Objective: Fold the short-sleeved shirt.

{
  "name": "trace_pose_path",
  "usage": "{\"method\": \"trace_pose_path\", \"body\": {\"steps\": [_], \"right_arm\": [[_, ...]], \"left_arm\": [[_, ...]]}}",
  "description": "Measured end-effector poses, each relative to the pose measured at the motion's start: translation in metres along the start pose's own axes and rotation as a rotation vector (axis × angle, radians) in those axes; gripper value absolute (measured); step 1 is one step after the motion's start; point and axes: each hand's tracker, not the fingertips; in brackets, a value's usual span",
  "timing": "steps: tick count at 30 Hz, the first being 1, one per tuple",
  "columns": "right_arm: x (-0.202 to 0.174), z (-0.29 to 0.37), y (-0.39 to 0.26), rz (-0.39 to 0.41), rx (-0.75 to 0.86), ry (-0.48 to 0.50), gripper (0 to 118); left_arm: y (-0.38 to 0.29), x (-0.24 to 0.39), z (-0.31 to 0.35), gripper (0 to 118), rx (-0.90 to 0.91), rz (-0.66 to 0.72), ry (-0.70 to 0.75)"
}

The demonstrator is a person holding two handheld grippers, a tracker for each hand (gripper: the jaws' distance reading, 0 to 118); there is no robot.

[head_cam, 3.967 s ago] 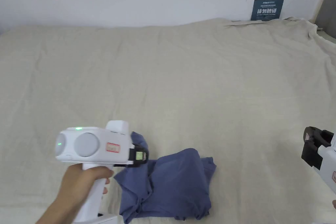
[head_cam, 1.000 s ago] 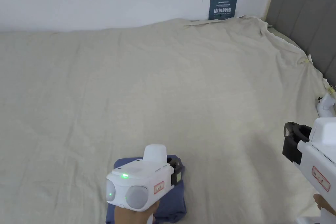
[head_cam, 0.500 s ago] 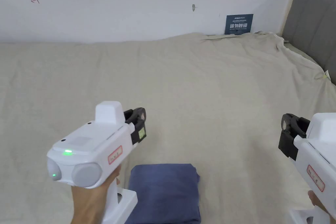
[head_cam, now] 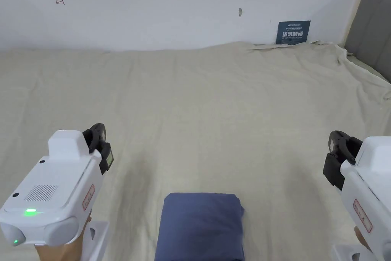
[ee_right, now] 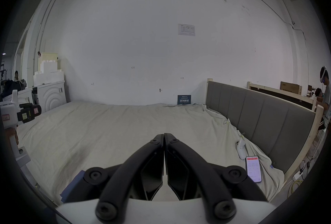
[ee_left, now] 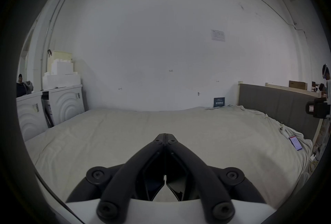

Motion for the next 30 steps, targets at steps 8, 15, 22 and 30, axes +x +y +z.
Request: {"method": "trace_pose_path", "body": {"steps": [8, 15, 22, 30], "right_arm": [[-0.011, -0.009, -0.003, 0.011, 0.004, 0.022, 0], [-0.046, -0.025, -0.019, 0.002, 0.005, 0.068, 0], [-0.103, -0.047, -0.065, 0.013, -0.160, 0.168, 0], [-0.141, -0.073, -0.135, 0.010, -0.360, 0.209, 0]], "left_arm": [[-0.010, -0.011, 0.002, 0, -0.018, 0.009, 0.024], [-0.012, -0.012, 0.004, 0, -0.032, 0.025, 0.016], [-0.022, -0.017, 0.003, 0, -0.080, 0.065, -0.012], [-0.042, -0.023, 0.002, 0, -0.177, 0.104, -0.045]]}}
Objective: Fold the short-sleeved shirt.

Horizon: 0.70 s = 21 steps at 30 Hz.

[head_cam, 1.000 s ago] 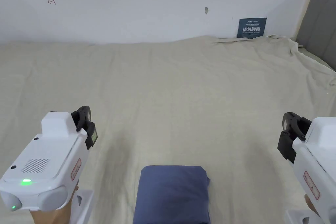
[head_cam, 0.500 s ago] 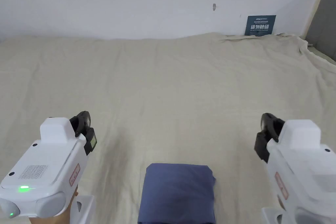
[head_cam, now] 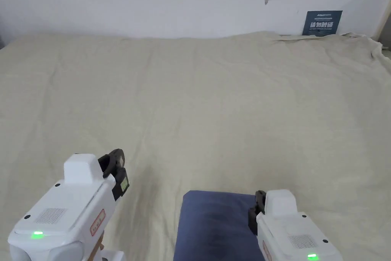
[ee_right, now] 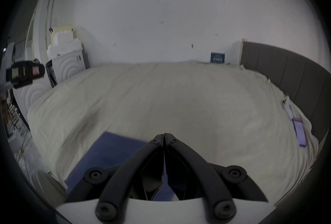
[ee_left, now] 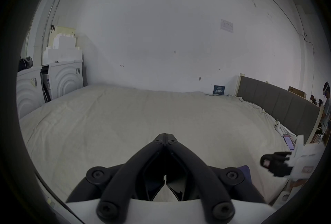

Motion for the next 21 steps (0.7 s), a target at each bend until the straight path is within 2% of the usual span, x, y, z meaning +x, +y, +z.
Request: {"method": "trace_pose_path", "body": {"steps": [5, 10, 12, 15, 16, 18, 21], "right_arm": [[-0.009, -0.025, -0.027, -0.035, -0.076, 0.002, 0], [-0.013, -0.042, -0.053, -0.058, -0.151, -0.017, 0], [-0.014, -0.045, -0.060, -0.053, -0.155, -0.014, 0], [-0.016, -0.045, -0.061, -0.042, -0.143, -0.027, 0], [-0.016, -0.045, -0.061, -0.031, -0.142, -0.029, 0], [-0.014, -0.044, -0.063, -0.030, -0.138, -0.026, 0], [-0.011, -0.044, -0.061, -0.046, -0.145, -0.015, 0]], "left_arm": [[-0.014, -0.002, -0.004, 0, -0.082, 0.029, -0.036], [-0.031, 0.002, -0.016, 0, -0.240, 0.087, -0.102], [-0.040, 0.007, -0.023, 5, -0.330, 0.103, -0.128], [-0.055, 0.017, -0.038, 22, -0.471, 0.122, -0.167], [-0.061, 0.021, -0.044, 32, -0.523, 0.134, -0.191], [-0.069, 0.027, -0.052, 68, -0.577, 0.180, -0.233], [-0.078, 0.033, -0.068, 80, -0.685, 0.273, -0.309]]}}
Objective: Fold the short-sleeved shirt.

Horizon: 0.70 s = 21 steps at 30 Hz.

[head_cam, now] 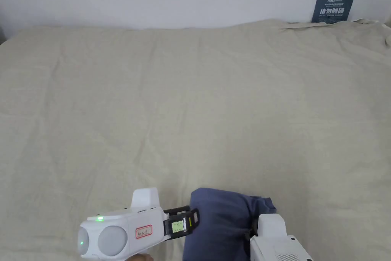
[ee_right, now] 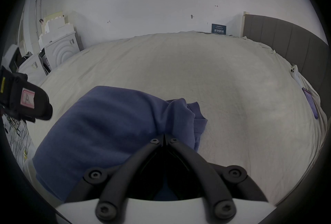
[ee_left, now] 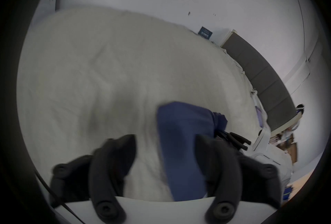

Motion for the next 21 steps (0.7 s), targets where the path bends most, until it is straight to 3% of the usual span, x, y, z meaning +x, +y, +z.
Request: {"method": "trace_pose_path", "body": {"steps": [2, 9, 10, 13, 17, 21], "right_arm": [[0.002, -0.001, 0.001, 0.006, -0.009, 0.006, 0], [0.004, 0.001, 0.000, 0.007, -0.016, 0.016, 0], [0.004, 0.001, 0.000, 0.010, -0.017, 0.016, 0], [0.005, 0.002, 0.001, 0.015, -0.020, 0.018, 0], [0.007, 0.002, 0.003, 0.011, -0.026, 0.027, 0], [0.011, 0.006, 0.010, 0.024, -0.036, 0.045, 0]], "left_arm": [[0.004, 0.000, -0.010, 94, -0.045, 0.020, -0.025], [0.019, 0.000, -0.046, 92, -0.171, 0.033, -0.038], [0.022, 0.000, -0.052, 86, -0.194, 0.025, -0.043], [0.027, -0.003, -0.059, 50, -0.258, 0.063, -0.111], [0.026, -0.003, -0.056, 23, -0.266, 0.047, -0.117], [0.021, 0.002, -0.054, 16, -0.244, 0.032, -0.115]]}}
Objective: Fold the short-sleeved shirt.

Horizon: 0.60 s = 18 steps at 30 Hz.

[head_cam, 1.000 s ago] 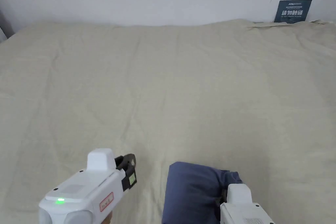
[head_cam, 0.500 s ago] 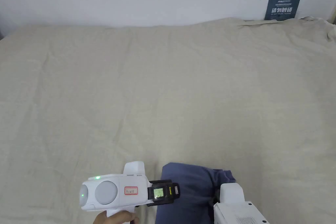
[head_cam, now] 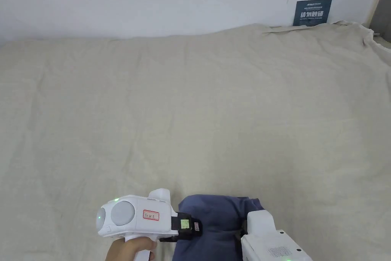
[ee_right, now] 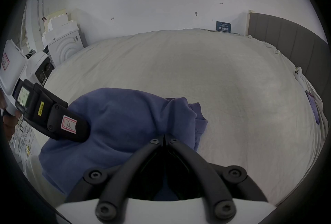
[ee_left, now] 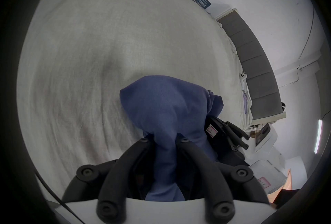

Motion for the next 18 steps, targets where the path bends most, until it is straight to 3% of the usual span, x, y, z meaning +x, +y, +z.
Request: {"method": "trace_pose_path", "body": {"steps": [3, 10, 18], "right_arm": [[0.005, 0.014, 0.012, 0.001, 0.027, 0.007, 0], [0.026, 0.074, 0.071, 0.003, 0.262, -0.009, 0], [0.051, 0.135, 0.124, 0.015, 0.459, -0.075, 0]], "left_arm": [[-0.004, 0.009, 0.009, 15, 0.053, -0.075, 0.017], [0.012, 0.018, 0.047, 15, 0.126, -0.188, 0.036], [0.043, -0.037, 0.118, 14, 0.185, -0.196, 0.172]]}}
